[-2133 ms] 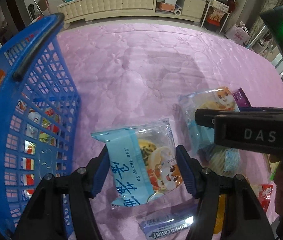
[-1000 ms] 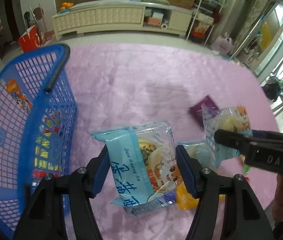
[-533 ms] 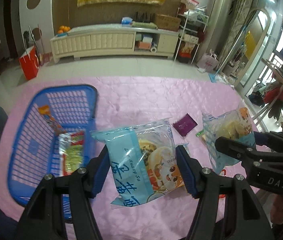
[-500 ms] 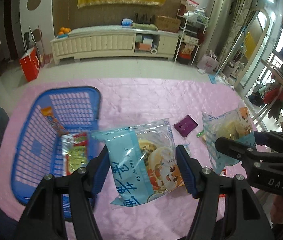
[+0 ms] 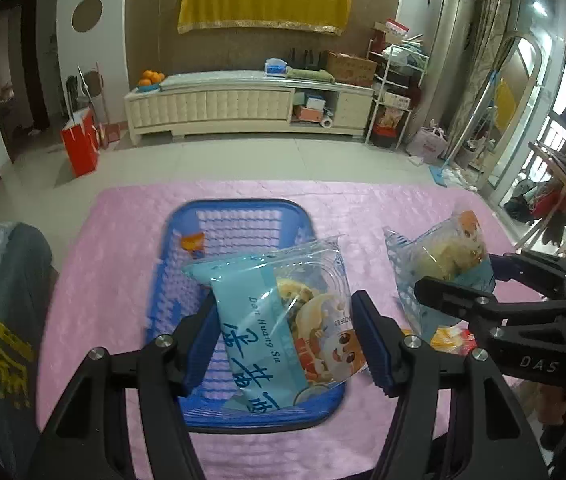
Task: Organize snacks
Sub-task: 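Carry both bread bags over the blue basket and release them inside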
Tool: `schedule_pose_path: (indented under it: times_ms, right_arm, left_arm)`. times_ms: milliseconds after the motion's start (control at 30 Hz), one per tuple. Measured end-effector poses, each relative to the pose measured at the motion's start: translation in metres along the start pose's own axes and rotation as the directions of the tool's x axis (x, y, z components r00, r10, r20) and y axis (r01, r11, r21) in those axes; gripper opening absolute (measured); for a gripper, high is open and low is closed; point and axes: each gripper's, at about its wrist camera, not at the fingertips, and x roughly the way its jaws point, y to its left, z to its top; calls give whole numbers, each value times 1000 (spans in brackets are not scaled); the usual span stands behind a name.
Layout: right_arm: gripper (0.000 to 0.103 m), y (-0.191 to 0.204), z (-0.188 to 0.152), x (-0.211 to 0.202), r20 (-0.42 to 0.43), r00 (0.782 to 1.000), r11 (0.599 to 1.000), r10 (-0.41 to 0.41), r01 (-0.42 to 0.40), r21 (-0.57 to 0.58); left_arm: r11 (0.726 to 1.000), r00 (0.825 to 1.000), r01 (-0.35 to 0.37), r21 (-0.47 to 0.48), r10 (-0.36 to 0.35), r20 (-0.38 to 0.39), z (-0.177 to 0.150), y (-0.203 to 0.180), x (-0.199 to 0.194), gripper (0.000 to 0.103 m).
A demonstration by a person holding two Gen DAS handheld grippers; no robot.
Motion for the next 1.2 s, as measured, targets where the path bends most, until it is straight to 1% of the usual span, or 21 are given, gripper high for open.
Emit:
schedule_pose_path:
  times_ms: [167, 233, 367, 467, 533, 667, 800, 1067, 1200]
  right_arm:
    - [67, 20, 15, 19, -6, 1000, 999, 25, -25, -37]
    - [67, 27, 19, 27, -7, 1000, 998, 29, -29, -51]
    - [67, 33, 28, 47, -25, 1000, 997, 14, -16, -76]
    - [67, 31, 30, 59, -40, 999, 997, 19, -22, -79]
    - [67, 31, 34, 69, -50, 999, 996, 20, -25, -87]
    - [68, 35, 38, 82, -62, 998, 990, -8, -1, -139]
    - [68, 31, 43, 98, -91, 996, 988, -24, 10, -152]
    - [69, 28, 44, 121, -144, 989, 988, -14, -8, -152]
    - [72, 27, 46, 124, -137, 991, 989, -2, -19, -148]
  left_arm:
    - [999, 999, -36, 0, 36, -8, 6, 33, 5, 62]
    - [998, 998, -57, 12, 57, 5, 7, 43, 7, 62]
    - [998, 998, -55, 12, 55, -7, 13, 63, 20, 62]
    - [998, 998, -58, 32, 59, -10, 17, 68, 30, 62]
    - [998, 999, -46, 38, 47, -16, 18, 71, 37, 62]
    - [999, 999, -3, 35, 5, -51, 19, 77, 56, 62]
    - [999, 996, -5, 32, 9, -94, 21, 78, 74, 62]
    - [1000, 989, 1, 21, 2, -150, 25, 82, 102, 63]
    - [999, 985, 46, 6, -44, -165, 28, 83, 109, 66]
